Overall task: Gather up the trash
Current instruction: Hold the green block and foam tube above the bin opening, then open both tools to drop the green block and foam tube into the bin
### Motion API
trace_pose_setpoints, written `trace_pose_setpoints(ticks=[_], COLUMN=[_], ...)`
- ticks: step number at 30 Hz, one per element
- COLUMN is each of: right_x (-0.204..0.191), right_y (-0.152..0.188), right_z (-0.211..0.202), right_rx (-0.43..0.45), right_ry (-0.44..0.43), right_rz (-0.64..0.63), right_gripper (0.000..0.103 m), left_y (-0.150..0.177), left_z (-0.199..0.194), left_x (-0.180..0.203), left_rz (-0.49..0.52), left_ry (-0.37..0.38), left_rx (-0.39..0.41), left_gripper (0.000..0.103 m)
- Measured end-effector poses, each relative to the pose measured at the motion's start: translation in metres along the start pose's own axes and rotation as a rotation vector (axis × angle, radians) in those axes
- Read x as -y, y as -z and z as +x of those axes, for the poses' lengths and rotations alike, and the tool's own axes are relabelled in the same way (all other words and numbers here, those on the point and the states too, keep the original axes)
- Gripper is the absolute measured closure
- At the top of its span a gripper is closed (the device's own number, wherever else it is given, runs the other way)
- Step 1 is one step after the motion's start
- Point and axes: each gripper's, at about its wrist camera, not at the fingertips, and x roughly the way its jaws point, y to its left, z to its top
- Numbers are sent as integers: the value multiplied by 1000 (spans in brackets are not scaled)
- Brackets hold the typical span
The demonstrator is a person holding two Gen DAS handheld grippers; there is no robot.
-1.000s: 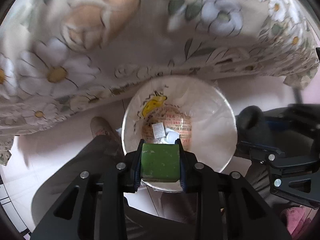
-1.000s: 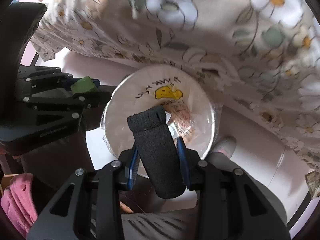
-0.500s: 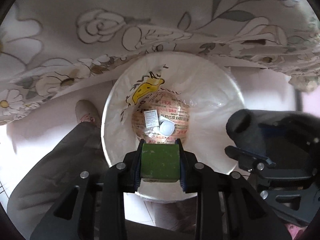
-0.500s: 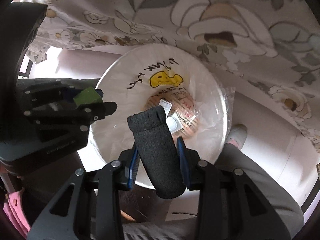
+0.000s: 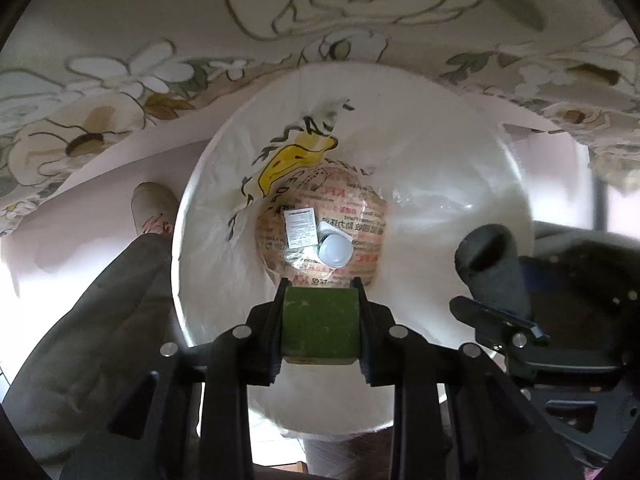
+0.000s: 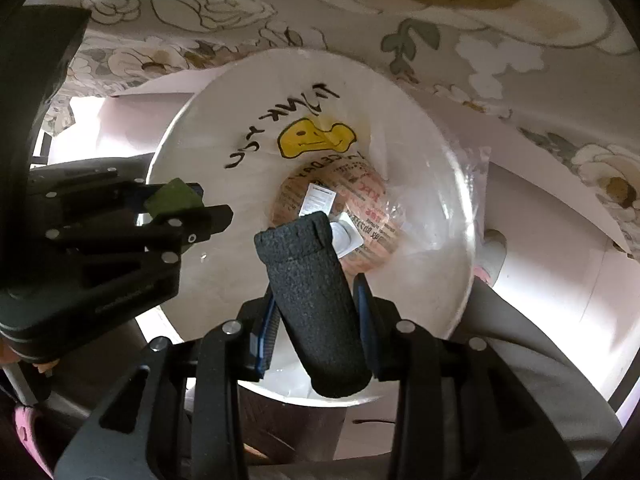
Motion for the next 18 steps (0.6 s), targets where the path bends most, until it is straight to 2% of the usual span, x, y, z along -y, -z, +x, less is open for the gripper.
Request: trace_pose_setpoints(ticks=[9,13,17,18], right_x=[-3,-1,-1,-2], right_y=[-4,-5,-5,-5], right_z=[13,21,25,25], right_rx=[-39,-60,-65,-60], right_ry=[7,-5,-8,-7], right_rz=[-29,-10,-3,-6], right_gripper=[65,64,54,52], left_y=[-2,-3,-3,-3], left_z=[14,21,23,23], left_x=[-1,-1,1,2], left_rz=[-9,-11,-5,-2], left_ry=[22,8,-5,-5], left_rx=[-27,-36,-34,-33], left_gripper=[71,71,58,58])
